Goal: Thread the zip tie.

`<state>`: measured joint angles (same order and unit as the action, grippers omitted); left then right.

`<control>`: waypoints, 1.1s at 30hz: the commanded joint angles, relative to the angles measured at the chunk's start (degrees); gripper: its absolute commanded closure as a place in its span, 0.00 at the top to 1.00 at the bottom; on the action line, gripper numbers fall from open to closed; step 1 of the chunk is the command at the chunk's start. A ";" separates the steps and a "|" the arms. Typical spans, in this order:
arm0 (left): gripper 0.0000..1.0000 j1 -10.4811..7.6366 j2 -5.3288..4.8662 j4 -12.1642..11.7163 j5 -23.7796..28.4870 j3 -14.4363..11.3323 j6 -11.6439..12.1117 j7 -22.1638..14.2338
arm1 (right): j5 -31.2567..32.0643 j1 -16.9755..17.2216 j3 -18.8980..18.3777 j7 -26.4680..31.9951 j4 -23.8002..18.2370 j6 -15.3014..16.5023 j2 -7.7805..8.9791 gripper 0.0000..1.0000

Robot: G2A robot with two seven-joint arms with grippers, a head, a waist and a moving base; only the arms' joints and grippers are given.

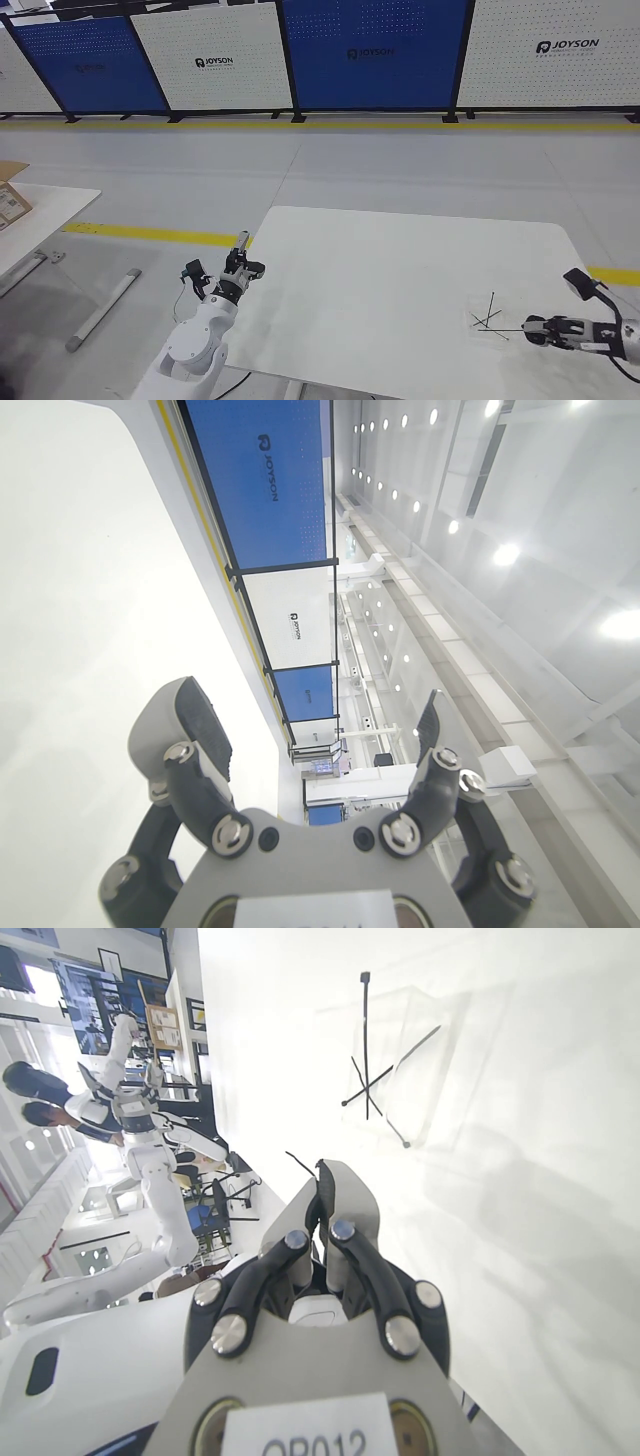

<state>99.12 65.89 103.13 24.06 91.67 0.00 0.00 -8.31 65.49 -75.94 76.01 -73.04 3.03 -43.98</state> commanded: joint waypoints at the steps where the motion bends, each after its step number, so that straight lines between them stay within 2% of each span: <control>1: 1.00 0.00 0.00 0.00 0.00 0.00 0.00 0.00 | 0.02 -0.01 0.01 -0.16 0.00 -0.01 -0.01 0.00; 6: 1.00 0.00 0.00 0.00 0.00 0.00 0.00 0.00 | 0.02 -0.01 0.01 -0.16 0.00 -0.01 -0.01 0.00; 9: 1.00 0.00 0.00 0.00 0.00 0.00 0.00 0.00 | 0.05 0.62 0.23 -2.76 -1.18 0.01 -0.16 0.00; 12: 1.00 0.00 0.00 0.00 0.00 0.00 0.00 0.00 | -3.02 1.26 -0.96 -4.74 -2.80 3.09 -0.25 0.00; 16: 1.00 0.00 0.00 0.00 0.00 0.00 0.00 0.00 | -5.28 3.92 -3.63 -8.68 -7.96 8.18 -0.08 0.00; 19: 1.00 0.00 0.00 0.00 0.00 0.00 0.00 0.00 | -4.90 5.84 -4.51 -11.98 -11.89 9.34 -0.07 0.00; 23: 1.00 0.00 0.00 0.00 0.00 0.00 0.00 0.00 | -3.12 6.33 -1.81 -14.96 -14.87 7.39 -0.62 0.00; 33: 1.00 0.00 0.00 0.00 0.00 0.00 0.00 0.00 | -3.12 6.33 -1.81 -14.96 -14.87 7.39 -0.62 0.00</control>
<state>99.12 65.89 103.13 24.06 91.67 0.00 0.00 -11.43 71.82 -77.75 61.05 -87.91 10.42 -44.59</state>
